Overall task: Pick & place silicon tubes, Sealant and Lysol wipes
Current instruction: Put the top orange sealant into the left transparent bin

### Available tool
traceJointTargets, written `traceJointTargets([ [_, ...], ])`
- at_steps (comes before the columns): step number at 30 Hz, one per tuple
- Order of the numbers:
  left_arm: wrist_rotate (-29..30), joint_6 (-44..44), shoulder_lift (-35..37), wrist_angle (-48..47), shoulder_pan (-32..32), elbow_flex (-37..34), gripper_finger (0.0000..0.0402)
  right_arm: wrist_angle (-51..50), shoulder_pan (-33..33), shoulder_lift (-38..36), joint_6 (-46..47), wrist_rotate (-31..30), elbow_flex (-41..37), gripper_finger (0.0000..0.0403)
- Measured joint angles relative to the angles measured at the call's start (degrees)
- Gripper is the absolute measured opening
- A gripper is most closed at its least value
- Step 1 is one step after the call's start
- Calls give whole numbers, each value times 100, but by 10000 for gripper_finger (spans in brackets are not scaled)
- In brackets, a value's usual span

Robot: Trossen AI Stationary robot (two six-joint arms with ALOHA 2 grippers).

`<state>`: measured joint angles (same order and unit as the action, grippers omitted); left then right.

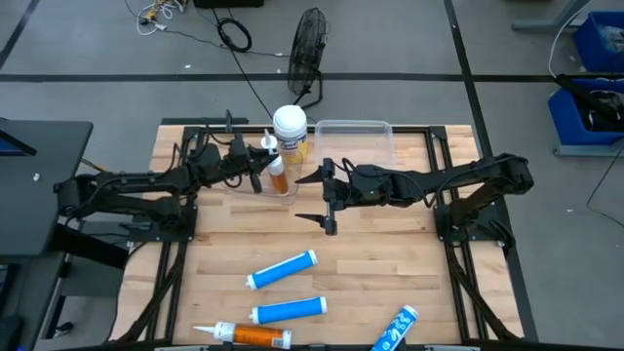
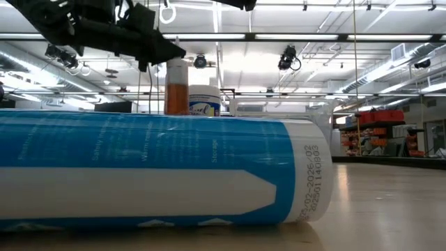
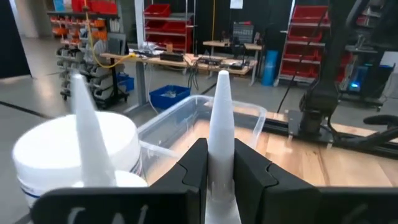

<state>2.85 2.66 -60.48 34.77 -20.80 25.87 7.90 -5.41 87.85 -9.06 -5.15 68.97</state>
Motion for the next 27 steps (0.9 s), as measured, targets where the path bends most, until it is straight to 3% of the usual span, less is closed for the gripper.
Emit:
traceJointTargets([
  [13, -13, -23, -141, 10, 2, 7, 53, -44, 0, 0, -2, 0, 0, 398],
  [19, -15, -27, -162, -75, 9, -10, 107, -63, 0, 0, -2, 0, 0, 398],
  [27, -24, 11, -157, 97, 13, -9, 118, -76, -1, 0, -2, 0, 0, 398],
])
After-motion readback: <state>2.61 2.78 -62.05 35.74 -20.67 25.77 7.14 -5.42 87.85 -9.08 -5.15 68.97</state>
